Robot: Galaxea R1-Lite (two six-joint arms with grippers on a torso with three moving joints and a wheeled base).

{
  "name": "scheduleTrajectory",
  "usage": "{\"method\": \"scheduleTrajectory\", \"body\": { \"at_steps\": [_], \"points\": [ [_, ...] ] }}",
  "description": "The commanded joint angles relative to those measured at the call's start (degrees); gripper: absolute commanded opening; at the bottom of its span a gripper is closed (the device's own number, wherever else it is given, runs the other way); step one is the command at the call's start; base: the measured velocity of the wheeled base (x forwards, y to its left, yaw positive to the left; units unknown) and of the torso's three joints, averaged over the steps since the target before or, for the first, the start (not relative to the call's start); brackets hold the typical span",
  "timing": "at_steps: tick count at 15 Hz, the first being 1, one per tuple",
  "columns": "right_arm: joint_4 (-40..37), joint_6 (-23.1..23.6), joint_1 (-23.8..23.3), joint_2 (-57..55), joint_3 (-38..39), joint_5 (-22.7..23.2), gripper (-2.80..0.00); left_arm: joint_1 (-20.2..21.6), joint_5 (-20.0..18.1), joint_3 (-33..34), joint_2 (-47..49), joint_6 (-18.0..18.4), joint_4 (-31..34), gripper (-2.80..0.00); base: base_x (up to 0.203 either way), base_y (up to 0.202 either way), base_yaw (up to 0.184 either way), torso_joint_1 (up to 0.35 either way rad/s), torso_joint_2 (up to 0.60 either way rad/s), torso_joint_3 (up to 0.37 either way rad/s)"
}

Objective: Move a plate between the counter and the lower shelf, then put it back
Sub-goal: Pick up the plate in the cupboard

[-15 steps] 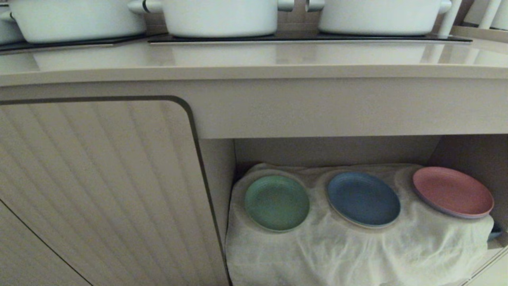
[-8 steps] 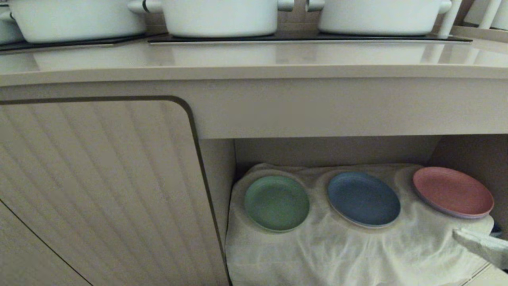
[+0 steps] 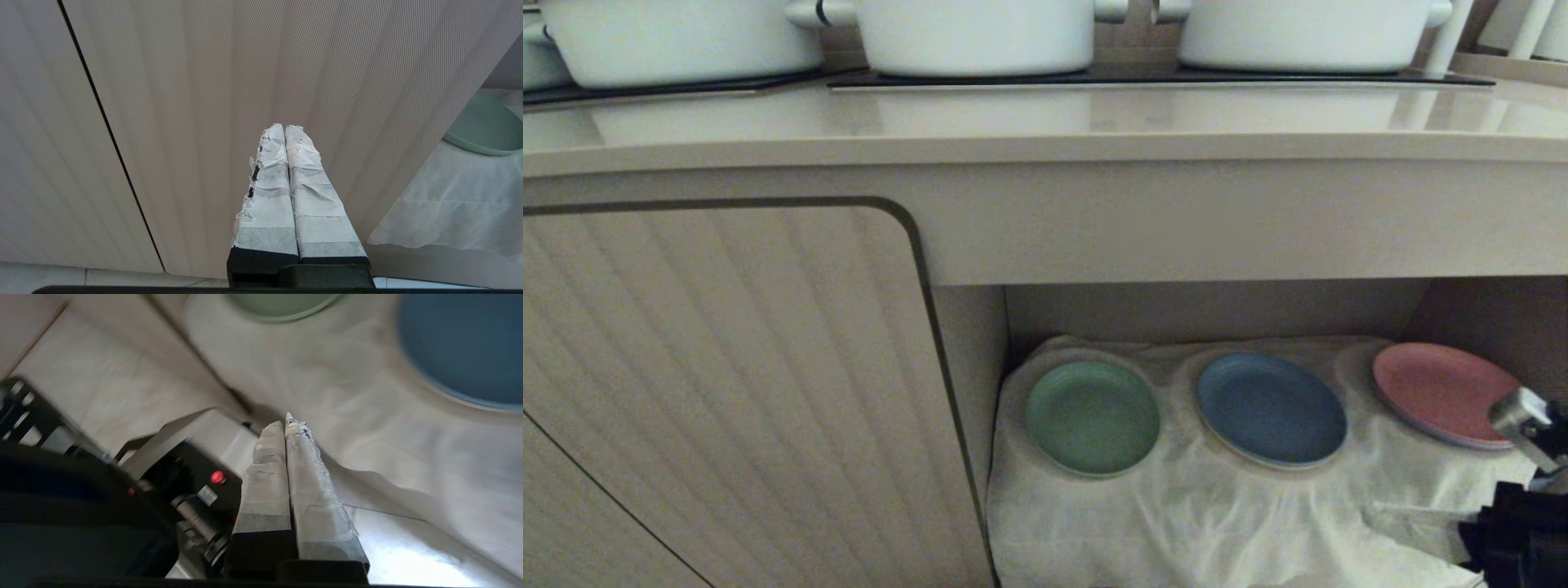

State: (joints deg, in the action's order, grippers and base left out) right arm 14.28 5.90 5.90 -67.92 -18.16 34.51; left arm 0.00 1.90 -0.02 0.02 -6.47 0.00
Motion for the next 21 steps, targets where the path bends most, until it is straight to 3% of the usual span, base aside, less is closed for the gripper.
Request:
{"method": "scheduleTrajectory", "body": {
  "at_steps": [1,6,11,15,19,21],
  "points": [
    [1.6,0.0,2.9,-6.6,-0.8,0.3,-2.8,0.0,0.0,0.0,0.0,0.0,0.0,-2.8,0.0,0.0,0.0,0.0,0.0,0.0],
    [8.8,-0.7,6.8,-18.5,-3.4,0.3,-2.8,0.0,0.0,0.0,0.0,0.0,0.0,-2.8,0.0,0.0,0.0,0.0,0.0,0.0],
    [14.6,-13.2,11.8,-27.5,-10.9,0.1,-2.8,0.0,0.0,0.0,0.0,0.0,0.0,-2.8,0.0,0.0,0.0,0.0,0.0,0.0],
    [16.2,-15.6,14.2,-33.4,-14.8,-0.3,-2.8,0.0,0.0,0.0,0.0,0.0,0.0,-2.8,0.0,0.0,0.0,0.0,0.0,0.0],
    [16.4,-22.2,14.9,-37.6,-18.8,-2.4,-2.8,0.0,0.0,0.0,0.0,0.0,0.0,-2.8,0.0,0.0,0.0,0.0,0.0,0.0],
    [17.1,-23.2,14.9,-39.6,-19.0,-2.8,-2.8,0.0,0.0,-0.1,0.0,0.0,0.0,-2.8,0.0,0.0,0.0,0.0,0.0,0.0]
  ]
}}
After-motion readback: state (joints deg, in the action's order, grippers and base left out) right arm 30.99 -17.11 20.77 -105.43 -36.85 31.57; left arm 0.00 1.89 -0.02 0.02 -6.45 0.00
